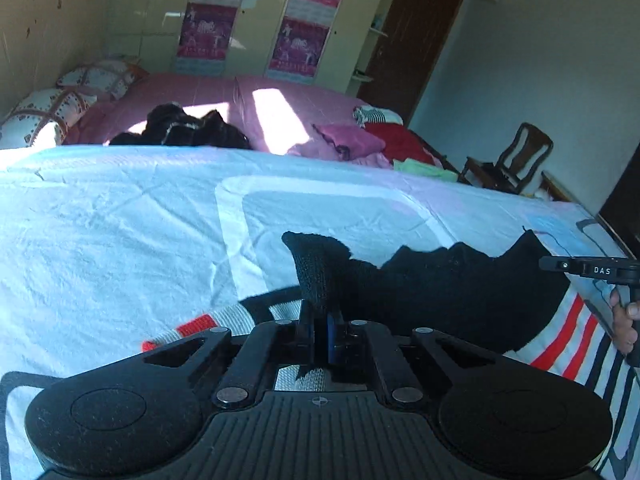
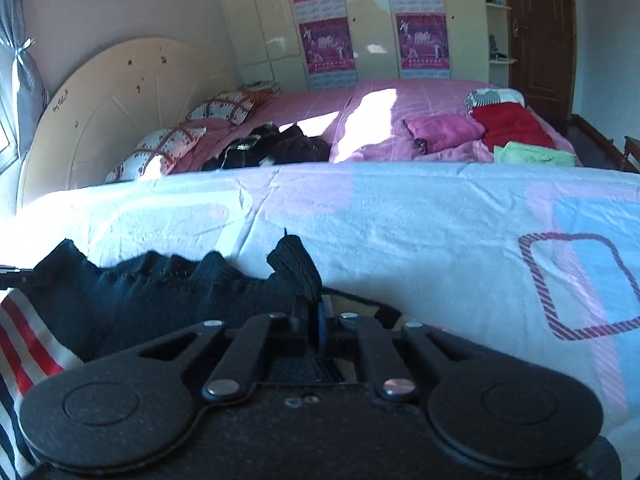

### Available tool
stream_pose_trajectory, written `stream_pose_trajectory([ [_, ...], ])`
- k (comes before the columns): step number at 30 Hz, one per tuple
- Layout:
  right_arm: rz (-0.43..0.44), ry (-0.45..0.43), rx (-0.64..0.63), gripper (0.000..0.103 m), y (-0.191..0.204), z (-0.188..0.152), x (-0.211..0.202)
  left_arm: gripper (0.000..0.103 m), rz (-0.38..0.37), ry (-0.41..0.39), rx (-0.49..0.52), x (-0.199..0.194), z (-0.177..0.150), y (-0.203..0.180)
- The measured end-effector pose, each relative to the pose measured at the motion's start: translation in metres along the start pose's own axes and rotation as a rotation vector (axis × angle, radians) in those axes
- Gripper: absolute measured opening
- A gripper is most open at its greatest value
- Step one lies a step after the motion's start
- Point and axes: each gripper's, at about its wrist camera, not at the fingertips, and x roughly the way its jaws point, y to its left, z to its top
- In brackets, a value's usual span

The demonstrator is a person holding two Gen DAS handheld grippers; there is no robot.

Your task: Fold small clothes

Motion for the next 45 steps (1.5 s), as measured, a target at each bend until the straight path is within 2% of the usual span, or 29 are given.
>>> stream_pose_trajectory([
  [2,-0.031,-0.024,0.020,0.005,-0.009,0.002,-0.002,0.005,0.022,-0.001,-0.025,0.001,-0.001,0.006],
  [4,-0.076,0.036,0.028,0.005,-0.015,-0.002,0.013,0.005,0.051,0.053,-0.045,0.018,-0.007,0.013],
  [5,-0.106,0.073,0.023,0.005,-0.018,-0.008,0.024,0.006,0.051,0.040,-0.051,0.025,-0.012,0.015],
  [6,-0.110,0.057,0.020,0.004,-0.018,-0.011,0.025,0.008,0.053,0.035,-0.071,0.026,-0.013,0.017],
  [8,-0.119,0.058,0.023,0.009,-0.015,-0.010,0.025,0.009,0.047,0.049,-0.075,0.024,-0.010,0.018],
  [10,-0.143,0.032,0.017,0.026,-0.010,-0.006,0.014,0.022,0.082,0.061,-0.056,0.019,-0.009,0.016],
  [11,-0.154,-0.013,-0.003,0.026,-0.003,-0.005,0.003,0.047,0.133,0.041,-0.057,0.011,-0.008,0.014],
  [12,-0.124,-0.035,-0.012,0.023,0.003,-0.003,-0.005,0.052,0.177,-0.015,-0.045,0.000,-0.006,0.010],
  [13,-0.082,-0.036,-0.019,0.020,0.011,-0.001,-0.009,0.052,0.173,-0.054,-0.029,-0.009,-0.004,0.004],
  [14,-0.044,-0.021,-0.041,0.020,0.023,0.002,-0.008,0.052,0.139,-0.082,-0.021,-0.014,0.001,-0.005],
  [17,0.081,0.025,-0.118,0.017,0.070,0.002,0.008,0.052,0.027,-0.075,0.094,-0.003,0.016,-0.057],
  [19,0.135,0.055,-0.148,0.017,0.095,-0.001,0.022,0.052,-0.046,-0.017,0.130,0.018,0.019,-0.087],
  [22,0.153,0.115,-0.196,0.016,0.118,-0.008,0.041,0.052,-0.112,0.094,0.124,0.057,0.009,-0.114],
  [23,0.130,0.144,-0.220,0.010,0.120,-0.011,0.046,0.052,-0.089,0.137,0.120,0.068,0.002,-0.113],
  [24,0.114,0.148,-0.246,0.010,0.116,-0.013,0.047,0.052,-0.074,0.145,0.125,0.072,-0.003,-0.110],
  [26,0.032,0.133,-0.234,0.010,0.095,-0.011,0.038,0.052,-0.077,0.113,0.099,0.060,-0.008,-0.096],
  [29,-0.164,0.095,-0.143,0.013,0.029,-0.014,0.014,0.052,0.053,0.080,0.132,0.029,-0.020,-0.064],
  [30,-0.182,0.088,-0.119,0.006,0.010,-0.015,0.005,0.051,0.062,0.066,0.113,0.019,-0.024,-0.049],
  [31,-0.213,0.097,-0.075,0.019,-0.011,-0.018,-0.002,0.051,0.064,0.057,0.096,0.012,-0.025,-0.040],
  [32,-0.251,0.106,-0.050,0.023,-0.023,-0.020,-0.005,0.051,0.066,0.053,0.084,0.008,-0.024,-0.035],
  [33,-0.267,0.130,-0.039,0.023,-0.030,-0.022,-0.005,0.052,0.120,0.061,0.100,0.007,-0.021,-0.036],
  [34,-0.247,0.125,-0.017,0.022,-0.033,-0.024,-0.009,0.052,0.161,0.067,0.116,0.008,-0.019,-0.039],
  [35,-0.250,0.096,-0.008,0.020,-0.030,-0.025,-0.017,0.052,0.166,0.068,0.104,0.007,-0.016,-0.041],
  [37,-0.237,-0.013,-0.034,0.019,-0.010,-0.025,-0.042,0.052,0.159,0.036,0.081,-0.008,-0.014,-0.052],
  [38,-0.184,-0.050,-0.031,0.019,0.003,-0.025,-0.053,0.052,0.131,0.009,0.082,-0.018,-0.015,-0.066],
  [40,-0.038,-0.034,-0.079,0.021,0.039,-0.029,-0.059,0.052,0.068,0.000,0.106,-0.028,-0.021,-0.094],
  [42,0.065,-0.002,-0.153,0.020,0.079,-0.039,-0.055,0.052,0.029,0.010,0.133,-0.030,-0.033,-0.126],
  [44,0.142,0.049,-0.202,0.021,0.112,-0.046,-0.047,0.053,-0.007,0.033,0.118,-0.029,-0.045,-0.144],
  [45,0.142,0.070,-0.234,0.022,0.122,-0.053,-0.041,0.054,-0.008,0.051,0.120,-0.025,-0.052,-0.150],
])
